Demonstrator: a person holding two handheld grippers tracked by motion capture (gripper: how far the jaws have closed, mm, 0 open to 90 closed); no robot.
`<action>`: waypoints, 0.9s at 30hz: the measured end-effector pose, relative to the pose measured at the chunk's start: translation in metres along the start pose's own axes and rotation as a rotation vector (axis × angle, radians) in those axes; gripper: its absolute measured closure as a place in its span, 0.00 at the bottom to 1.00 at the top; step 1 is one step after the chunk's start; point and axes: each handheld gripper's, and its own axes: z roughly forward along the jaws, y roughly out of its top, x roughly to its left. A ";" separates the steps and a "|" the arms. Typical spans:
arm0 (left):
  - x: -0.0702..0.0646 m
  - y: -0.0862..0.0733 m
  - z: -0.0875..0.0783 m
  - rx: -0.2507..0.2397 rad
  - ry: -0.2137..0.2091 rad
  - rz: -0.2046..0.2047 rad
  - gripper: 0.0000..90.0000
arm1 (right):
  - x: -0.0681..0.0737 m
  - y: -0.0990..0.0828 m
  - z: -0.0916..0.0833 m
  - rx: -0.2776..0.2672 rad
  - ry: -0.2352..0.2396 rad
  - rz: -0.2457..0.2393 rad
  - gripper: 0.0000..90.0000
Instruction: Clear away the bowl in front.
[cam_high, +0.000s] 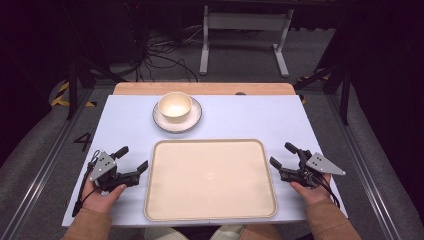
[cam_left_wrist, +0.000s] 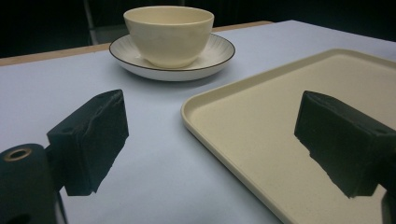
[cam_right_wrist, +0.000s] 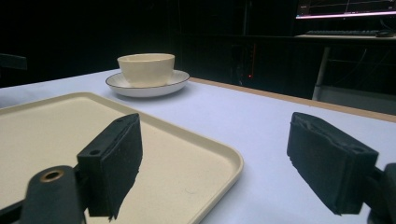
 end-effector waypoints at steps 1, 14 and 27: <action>0.000 0.000 0.000 0.001 -0.002 -0.001 0.12 | 0.000 0.000 0.000 0.000 0.001 0.001 0.21; -0.001 0.007 0.000 0.013 0.019 -0.024 0.13 | 0.000 0.000 0.001 0.004 0.006 0.006 0.21; -0.004 0.037 -0.002 -0.011 0.012 -0.050 0.14 | 0.000 0.000 0.001 0.012 0.004 0.000 0.21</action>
